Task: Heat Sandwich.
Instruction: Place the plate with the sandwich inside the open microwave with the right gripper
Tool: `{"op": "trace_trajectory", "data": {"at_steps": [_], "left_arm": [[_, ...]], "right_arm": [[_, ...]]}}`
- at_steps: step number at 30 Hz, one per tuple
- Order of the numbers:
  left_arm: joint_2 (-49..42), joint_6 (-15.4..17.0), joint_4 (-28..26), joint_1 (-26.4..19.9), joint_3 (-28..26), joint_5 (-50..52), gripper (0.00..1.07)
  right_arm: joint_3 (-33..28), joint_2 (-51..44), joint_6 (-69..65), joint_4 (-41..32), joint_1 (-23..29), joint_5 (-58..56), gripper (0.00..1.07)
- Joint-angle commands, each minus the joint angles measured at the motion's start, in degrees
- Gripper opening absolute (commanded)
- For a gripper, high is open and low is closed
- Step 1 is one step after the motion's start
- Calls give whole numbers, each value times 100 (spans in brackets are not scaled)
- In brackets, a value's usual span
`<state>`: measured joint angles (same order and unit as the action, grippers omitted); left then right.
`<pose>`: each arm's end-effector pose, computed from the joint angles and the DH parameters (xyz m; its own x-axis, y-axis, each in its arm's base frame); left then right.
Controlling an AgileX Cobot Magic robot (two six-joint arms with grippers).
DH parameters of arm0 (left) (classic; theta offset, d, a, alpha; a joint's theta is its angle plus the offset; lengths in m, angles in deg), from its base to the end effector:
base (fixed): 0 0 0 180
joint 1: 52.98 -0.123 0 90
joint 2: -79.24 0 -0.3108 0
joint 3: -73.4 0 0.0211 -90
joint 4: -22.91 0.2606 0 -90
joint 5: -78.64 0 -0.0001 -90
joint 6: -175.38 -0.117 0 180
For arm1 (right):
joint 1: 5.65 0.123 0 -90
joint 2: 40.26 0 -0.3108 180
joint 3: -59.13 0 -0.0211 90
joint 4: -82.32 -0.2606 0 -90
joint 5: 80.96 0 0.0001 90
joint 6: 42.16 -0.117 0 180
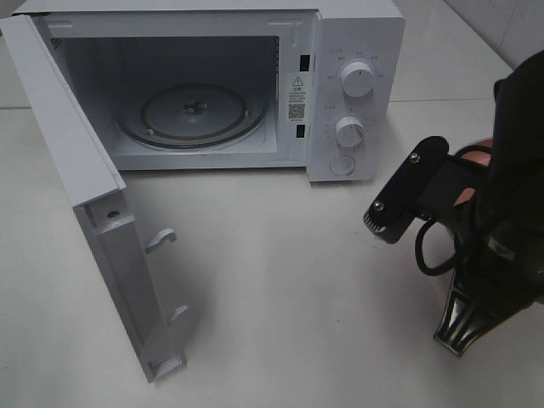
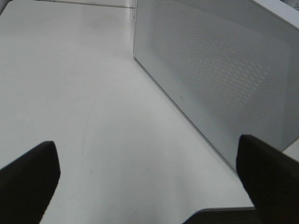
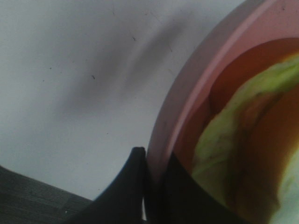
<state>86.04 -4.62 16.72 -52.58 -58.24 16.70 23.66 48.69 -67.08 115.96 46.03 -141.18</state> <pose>-0.0031 -0.0111 0.2731 -0.4575 -0.0475 -0.8880 0.0685 0.9937 -0.0885 0.1813 0.1387 0.2013 -0.6953 -0.7165 -0.0570 -0.6113 0.6312 -0.4774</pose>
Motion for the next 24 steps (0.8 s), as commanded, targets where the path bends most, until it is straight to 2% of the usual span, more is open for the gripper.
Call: {"op": "trace_trajectory", "data": {"at_steps": [1, 8, 24], "left_arm": [[-97, 0, -40, -17, 6, 86, 97], [-97, 0, -40, -17, 6, 86, 97], [-97, 0, -40, -17, 6, 86, 97]], "right_arm": [[-34, -52, 241, 143, 269, -115, 0], [-34, -52, 865, 201, 653, -34, 0], [-34, -52, 2384, 344, 670, 1003, 0]]}}
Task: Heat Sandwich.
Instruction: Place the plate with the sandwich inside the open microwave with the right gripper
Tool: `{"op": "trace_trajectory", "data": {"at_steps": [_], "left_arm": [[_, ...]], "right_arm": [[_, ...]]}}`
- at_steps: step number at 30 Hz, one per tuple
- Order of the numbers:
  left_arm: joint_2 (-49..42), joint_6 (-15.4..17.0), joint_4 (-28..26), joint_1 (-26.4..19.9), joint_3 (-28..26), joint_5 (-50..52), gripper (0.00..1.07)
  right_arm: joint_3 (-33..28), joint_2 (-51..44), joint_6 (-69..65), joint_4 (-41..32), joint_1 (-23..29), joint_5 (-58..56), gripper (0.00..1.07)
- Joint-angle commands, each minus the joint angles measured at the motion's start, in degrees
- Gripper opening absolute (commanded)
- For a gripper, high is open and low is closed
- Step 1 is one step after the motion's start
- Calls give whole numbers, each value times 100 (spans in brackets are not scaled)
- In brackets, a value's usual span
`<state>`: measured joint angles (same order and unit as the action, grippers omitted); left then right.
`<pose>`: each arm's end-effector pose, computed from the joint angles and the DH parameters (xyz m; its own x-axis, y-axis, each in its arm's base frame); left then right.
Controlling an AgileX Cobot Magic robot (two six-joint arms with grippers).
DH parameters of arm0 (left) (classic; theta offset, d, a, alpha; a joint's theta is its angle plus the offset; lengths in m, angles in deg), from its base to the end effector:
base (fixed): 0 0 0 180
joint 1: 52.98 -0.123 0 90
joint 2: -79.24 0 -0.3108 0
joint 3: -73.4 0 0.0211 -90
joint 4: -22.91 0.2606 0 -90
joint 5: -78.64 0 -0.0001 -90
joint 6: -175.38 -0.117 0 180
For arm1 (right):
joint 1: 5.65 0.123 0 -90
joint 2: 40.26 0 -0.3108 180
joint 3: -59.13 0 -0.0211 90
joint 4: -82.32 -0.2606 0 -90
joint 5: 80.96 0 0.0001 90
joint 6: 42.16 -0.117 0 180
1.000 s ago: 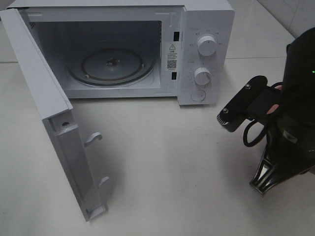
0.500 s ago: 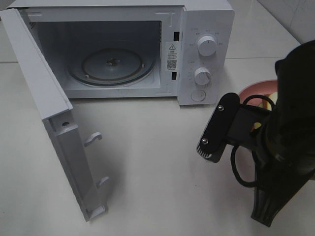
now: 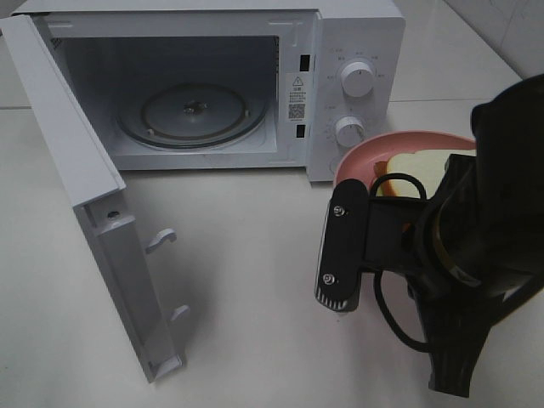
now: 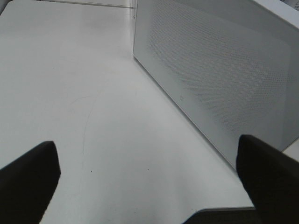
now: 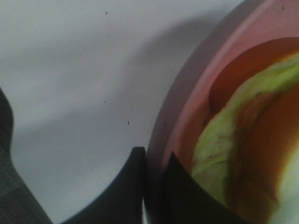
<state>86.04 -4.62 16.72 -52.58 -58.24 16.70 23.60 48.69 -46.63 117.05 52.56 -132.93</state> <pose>-0.0031 -0.0111 0.2731 -0.4575 -0.0475 -0.8880 0.0685 0.9937 -0.0885 0.1698 0.1742 0.2004 -0.2618 -0.9651 -0.0081 -0.8506 0.2347 -0.4704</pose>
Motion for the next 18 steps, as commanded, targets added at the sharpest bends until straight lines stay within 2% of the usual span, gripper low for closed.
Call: {"op": "trace_trajectory", "data": {"at_steps": [1, 15, 18], "left_arm": [[-97, 0, -40, -17, 6, 86, 97], [-97, 0, -40, -17, 6, 86, 97], [-97, 0, -40, -17, 6, 86, 97]], "right_arm": [[-29, -52, 630, 235, 17, 315, 0], [-29, -52, 2424, 292, 17, 802, 0], [-29, -52, 2401, 178, 17, 825, 0]]}}
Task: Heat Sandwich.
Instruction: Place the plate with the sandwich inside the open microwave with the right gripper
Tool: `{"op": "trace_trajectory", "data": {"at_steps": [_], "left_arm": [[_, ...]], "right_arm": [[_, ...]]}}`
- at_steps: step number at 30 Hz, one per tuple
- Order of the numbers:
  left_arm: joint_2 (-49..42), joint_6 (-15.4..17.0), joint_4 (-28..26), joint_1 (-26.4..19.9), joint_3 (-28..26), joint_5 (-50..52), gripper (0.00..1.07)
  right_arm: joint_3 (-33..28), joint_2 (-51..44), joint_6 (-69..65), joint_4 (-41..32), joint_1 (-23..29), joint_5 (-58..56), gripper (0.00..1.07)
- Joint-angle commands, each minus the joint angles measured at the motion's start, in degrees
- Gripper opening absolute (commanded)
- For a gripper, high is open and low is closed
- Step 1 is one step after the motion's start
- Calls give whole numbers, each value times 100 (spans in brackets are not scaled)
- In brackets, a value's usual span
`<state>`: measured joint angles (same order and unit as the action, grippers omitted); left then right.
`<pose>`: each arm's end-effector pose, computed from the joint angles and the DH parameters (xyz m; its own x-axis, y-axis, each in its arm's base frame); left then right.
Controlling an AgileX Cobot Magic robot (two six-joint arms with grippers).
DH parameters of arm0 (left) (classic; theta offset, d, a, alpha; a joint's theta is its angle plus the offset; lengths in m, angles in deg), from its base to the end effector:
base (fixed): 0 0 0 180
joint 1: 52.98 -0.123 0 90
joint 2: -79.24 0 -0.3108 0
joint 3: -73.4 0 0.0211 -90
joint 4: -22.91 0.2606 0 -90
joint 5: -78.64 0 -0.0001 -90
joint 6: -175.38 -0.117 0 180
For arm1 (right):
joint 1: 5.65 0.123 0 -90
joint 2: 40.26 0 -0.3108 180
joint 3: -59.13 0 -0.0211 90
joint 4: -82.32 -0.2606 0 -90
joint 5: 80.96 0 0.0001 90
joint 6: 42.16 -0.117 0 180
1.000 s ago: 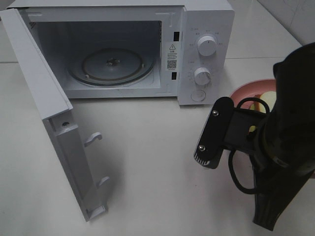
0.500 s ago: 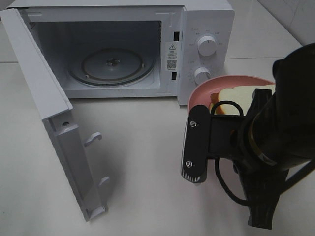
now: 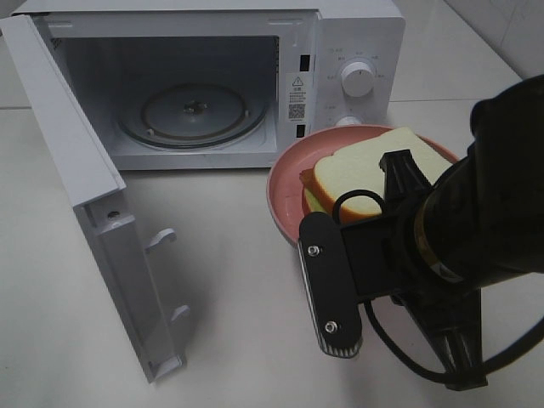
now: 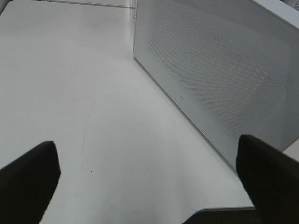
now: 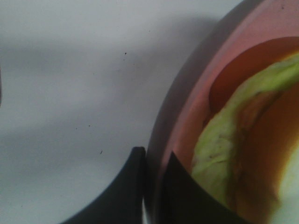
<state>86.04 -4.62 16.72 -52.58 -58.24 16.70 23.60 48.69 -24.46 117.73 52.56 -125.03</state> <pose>-0.0031 -0.0111 0.2731 -0.4575 -0.0475 -0.8880 0.0685 0.9937 -0.0885 0.1733 0.1900 0.2013 0.1461 -0.9874 0.0605 -0.8619 -0.1571 -0.4821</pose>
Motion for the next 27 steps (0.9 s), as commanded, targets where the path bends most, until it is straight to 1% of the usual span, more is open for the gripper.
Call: {"op": "trace_trajectory", "data": {"at_steps": [1, 4, 7, 8, 10, 12, 13, 14, 16, 17, 18, 21, 25, 26, 27], "left_arm": [[-97, 0, -40, -17, 6, 86, 97], [-97, 0, -40, -17, 6, 86, 97], [-97, 0, -40, -17, 6, 86, 97], [-97, 0, -40, -17, 6, 86, 97], [-97, 0, -40, -17, 6, 86, 97], [-97, 0, -40, -17, 6, 86, 97], [-97, 0, -40, -17, 6, 86, 97], [-97, 0, -40, -17, 6, 86, 97], [-97, 0, -40, -17, 6, 86, 97], [-97, 0, -40, -17, 6, 86, 97], [-97, 0, -40, -17, 6, 86, 97], [-97, 0, -40, -17, 6, 86, 97], [-97, 0, -40, -17, 6, 86, 97], [-97, 0, -40, -17, 6, 86, 97], [-97, 0, -40, -17, 6, 86, 97]], "right_arm": [[-29, -52, 92, 92, 17, 115, 0], [-29, -52, 183, 109, 17, 166, 0], [-29, -52, 831, 17, -183, 344, 0], [-29, -52, 831, 17, -183, 344, 0], [-29, -52, 1627, -327, -481, 544, 0], [-29, -52, 1856, -413, -561, 596, 0], [-29, -52, 2126, -510, -653, 682, 0], [-29, -52, 2515, -665, -854, 837, 0], [-29, -52, 2882, -768, -1026, 985, 0], [-29, -52, 2882, -768, -1026, 985, 0], [-29, -52, 3231, -825, -1180, 1140, 0], [-29, -52, 3541, -871, -1312, 1301, 0], [-29, -52, 4687, -1301, -1593, 1696, 0], [-29, -52, 4687, -1301, -1593, 1696, 0], [-29, -52, 5254, -1581, -1707, 1765, 0]]}}
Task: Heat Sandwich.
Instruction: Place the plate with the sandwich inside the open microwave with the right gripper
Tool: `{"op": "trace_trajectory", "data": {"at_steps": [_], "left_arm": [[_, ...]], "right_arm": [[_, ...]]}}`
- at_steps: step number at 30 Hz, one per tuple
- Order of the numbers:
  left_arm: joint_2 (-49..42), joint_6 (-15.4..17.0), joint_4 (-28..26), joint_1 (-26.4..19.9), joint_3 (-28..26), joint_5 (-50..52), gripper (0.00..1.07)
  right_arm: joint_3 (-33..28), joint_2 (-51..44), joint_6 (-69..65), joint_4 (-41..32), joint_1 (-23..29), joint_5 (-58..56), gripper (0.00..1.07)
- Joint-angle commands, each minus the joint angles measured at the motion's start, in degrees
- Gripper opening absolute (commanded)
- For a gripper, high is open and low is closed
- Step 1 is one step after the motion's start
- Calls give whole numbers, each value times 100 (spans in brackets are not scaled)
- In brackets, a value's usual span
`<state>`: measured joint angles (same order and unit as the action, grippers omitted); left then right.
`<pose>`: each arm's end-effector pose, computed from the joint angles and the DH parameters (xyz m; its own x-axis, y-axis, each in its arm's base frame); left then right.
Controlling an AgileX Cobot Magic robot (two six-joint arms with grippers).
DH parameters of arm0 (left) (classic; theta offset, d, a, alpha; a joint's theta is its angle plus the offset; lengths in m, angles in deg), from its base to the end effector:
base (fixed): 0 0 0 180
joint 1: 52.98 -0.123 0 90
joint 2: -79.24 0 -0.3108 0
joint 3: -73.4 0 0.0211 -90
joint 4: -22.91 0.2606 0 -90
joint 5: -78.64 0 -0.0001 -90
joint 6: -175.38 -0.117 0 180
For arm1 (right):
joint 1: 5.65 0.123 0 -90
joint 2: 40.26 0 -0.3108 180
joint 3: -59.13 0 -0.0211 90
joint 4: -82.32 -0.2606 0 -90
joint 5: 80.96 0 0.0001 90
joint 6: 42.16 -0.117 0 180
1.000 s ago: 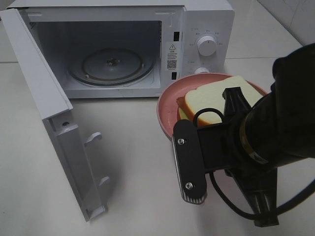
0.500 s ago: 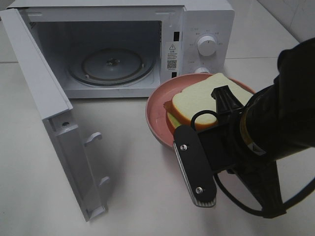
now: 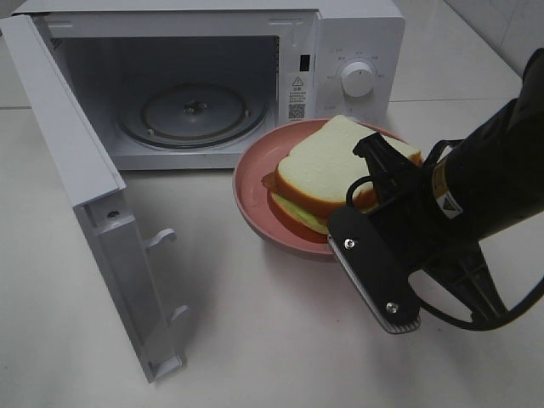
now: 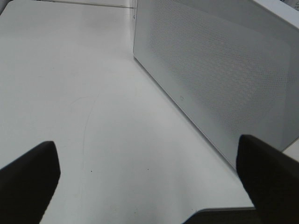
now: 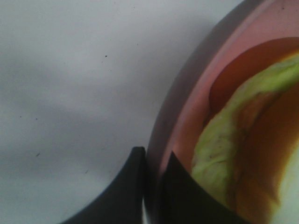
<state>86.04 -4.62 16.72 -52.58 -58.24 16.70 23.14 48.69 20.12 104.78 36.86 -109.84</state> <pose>-0.0031 -0.0111 0.2731 -0.4575 -0.0475 -0.8880 0.0685 0.9937 -0.0885 0.2166 0.1692 0.2003 0.5060 -0.8570 0.0973 -0.7262 -0.4842 -0.4880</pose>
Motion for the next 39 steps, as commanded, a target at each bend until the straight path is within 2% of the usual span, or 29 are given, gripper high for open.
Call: {"op": "trace_trajectory", "data": {"at_steps": [1, 3, 8, 9, 12, 23, 31, 39], "left_arm": [[-97, 0, -40, -17, 6, 86, 97], [-97, 0, -40, -17, 6, 86, 97], [-97, 0, -40, -17, 6, 86, 97], [-97, 0, -40, -17, 6, 86, 97], [-97, 0, -40, -17, 6, 86, 97], [-97, 0, -40, -17, 6, 86, 97], [-97, 0, -40, -17, 6, 86, 97], [-97, 0, -40, -17, 6, 86, 97]], "right_arm": [[17, -52, 1008, -413, -189, 258, 0], [29, -52, 1662, -905, -435, 258, 0], [29, -52, 2292, -1404, -636, 258, 0], [29, -52, 2664, -1759, -722, 327, 0], [29, -52, 3186, -2177, -848, 510, 0], [29, -52, 3277, -2189, -848, 693, 0], [52, 29, 3363, -2189, -659, 911, 0], [476, 390, 3369, -2189, -464, 934, 0]]}}
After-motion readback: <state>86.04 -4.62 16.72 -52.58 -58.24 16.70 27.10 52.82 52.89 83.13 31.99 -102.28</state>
